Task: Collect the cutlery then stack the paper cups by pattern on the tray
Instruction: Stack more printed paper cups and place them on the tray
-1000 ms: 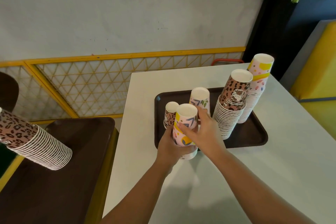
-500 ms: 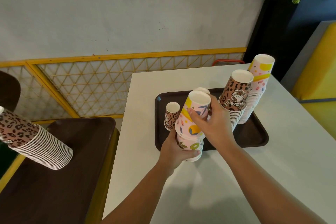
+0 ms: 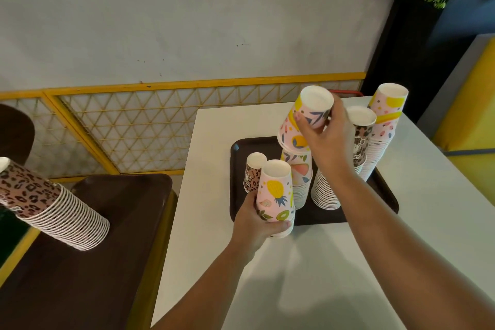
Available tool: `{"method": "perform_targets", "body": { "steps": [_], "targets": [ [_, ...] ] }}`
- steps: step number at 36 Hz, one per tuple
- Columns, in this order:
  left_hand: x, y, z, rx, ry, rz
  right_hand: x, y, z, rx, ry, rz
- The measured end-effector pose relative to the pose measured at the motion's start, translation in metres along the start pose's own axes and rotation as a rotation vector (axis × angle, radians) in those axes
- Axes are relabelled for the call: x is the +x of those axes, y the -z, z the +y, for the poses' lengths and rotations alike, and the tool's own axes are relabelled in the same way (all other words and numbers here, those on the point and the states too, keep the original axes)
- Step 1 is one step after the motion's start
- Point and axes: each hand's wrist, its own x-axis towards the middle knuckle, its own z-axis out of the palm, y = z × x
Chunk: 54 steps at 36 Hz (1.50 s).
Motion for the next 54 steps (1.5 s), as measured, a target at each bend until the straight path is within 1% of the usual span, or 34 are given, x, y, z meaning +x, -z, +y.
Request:
{"method": "perform_targets", "body": {
  "steps": [5,9,11,15,19,22,29,35,38,41,44,50,52,54],
  "targets": [
    [-0.001,0.001,0.000,-0.007,-0.005,0.010,-0.016,-0.007,0.013,-0.055,-0.039,-0.098],
    [-0.001,0.001,0.003,-0.004,-0.009,0.024,-0.034,-0.002,0.008,-0.017,0.010,-0.057],
    [-0.001,0.001,0.004,-0.010,-0.009,0.027,-0.046,0.001,0.004,0.004,0.051,-0.079],
    [0.000,0.000,0.008,-0.010,-0.008,0.028,-0.072,0.001,0.004,-0.003,0.050,-0.242],
    [0.001,-0.001,0.012,0.020,-0.016,0.009,-0.085,-0.006,0.010,-0.058,-0.059,-0.441],
    [0.000,-0.003,0.011,0.017,-0.016,0.000,-0.089,-0.008,0.012,-0.068,-0.115,-0.472],
    [0.002,-0.004,0.009,0.079,-0.060,-0.032,-0.085,-0.007,0.014,-0.089,-0.129,-0.447],
    [0.001,-0.004,0.012,0.099,-0.069,-0.015,-0.080,-0.005,0.010,-0.049,-0.130,-0.432],
    [-0.001,-0.003,0.009,0.084,-0.087,-0.007,-0.074,-0.002,0.007,-0.045,-0.110,-0.424],
    [-0.004,-0.004,0.008,0.053,-0.058,0.009,-0.065,0.002,0.001,-0.037,-0.073,-0.396],
    [-0.005,-0.004,0.008,0.053,-0.033,0.007,-0.049,0.010,-0.014,0.010,-0.034,-0.331],
    [-0.004,-0.002,0.009,0.070,-0.020,0.024,-0.009,0.022,-0.039,0.095,0.059,-0.089],
    [-0.004,-0.001,0.010,0.088,-0.020,0.028,-0.001,0.022,-0.039,0.088,0.070,-0.044],
    [-0.003,-0.001,0.011,0.097,-0.024,0.034,0.004,0.018,-0.035,0.068,0.065,-0.033]
  ]
}}
